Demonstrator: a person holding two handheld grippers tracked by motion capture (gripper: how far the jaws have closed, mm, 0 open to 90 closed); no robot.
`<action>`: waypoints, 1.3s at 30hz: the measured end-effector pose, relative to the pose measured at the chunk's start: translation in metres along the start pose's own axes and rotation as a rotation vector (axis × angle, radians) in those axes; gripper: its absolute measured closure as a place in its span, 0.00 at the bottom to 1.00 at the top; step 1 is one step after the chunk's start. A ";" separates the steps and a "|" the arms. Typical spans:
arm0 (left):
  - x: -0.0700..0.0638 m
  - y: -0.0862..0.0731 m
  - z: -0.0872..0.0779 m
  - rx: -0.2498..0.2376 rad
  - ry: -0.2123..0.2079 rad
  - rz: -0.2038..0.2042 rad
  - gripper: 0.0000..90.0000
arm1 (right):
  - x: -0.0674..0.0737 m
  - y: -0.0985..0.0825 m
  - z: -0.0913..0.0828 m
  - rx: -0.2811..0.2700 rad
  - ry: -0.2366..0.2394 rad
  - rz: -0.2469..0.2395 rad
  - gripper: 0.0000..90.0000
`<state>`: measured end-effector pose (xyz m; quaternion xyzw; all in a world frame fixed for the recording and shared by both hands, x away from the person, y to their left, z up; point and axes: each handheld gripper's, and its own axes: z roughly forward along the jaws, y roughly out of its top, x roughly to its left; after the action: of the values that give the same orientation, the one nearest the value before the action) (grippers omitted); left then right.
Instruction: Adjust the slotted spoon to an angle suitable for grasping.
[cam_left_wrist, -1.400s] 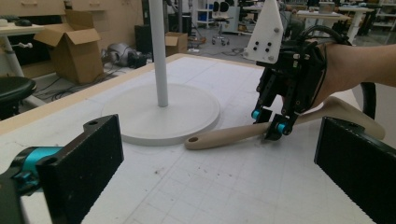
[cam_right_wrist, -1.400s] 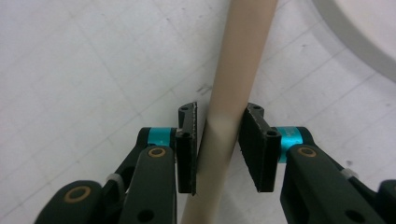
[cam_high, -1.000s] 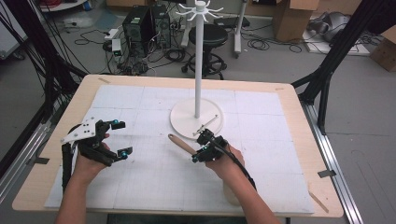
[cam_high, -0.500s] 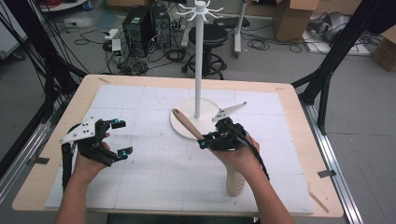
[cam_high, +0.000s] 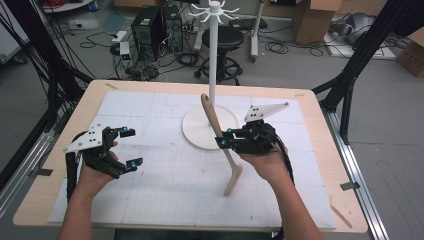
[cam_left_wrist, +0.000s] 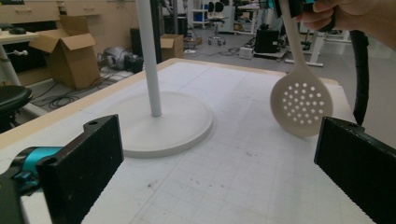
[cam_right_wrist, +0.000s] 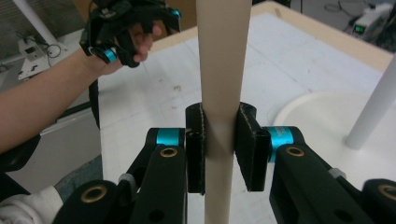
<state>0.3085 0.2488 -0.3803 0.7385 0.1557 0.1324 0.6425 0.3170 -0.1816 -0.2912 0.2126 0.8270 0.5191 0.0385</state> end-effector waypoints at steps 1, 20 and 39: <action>-0.001 0.001 0.001 -0.003 -0.007 -0.005 0.02 | 0.000 0.001 -0.001 -0.010 0.009 -0.015 0.84; -0.002 0.005 0.000 -0.020 -0.024 -0.019 0.02 | 0.000 0.010 -0.007 -0.052 0.065 -0.133 0.84; -0.003 0.009 0.006 -0.015 -0.058 -0.033 0.02 | 0.003 0.013 -0.009 -0.050 0.097 -0.178 0.84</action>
<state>0.3082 0.2411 -0.3721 0.7344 0.1483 0.1016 0.6545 0.3164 -0.1829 -0.2751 0.1117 0.8303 0.5438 0.0495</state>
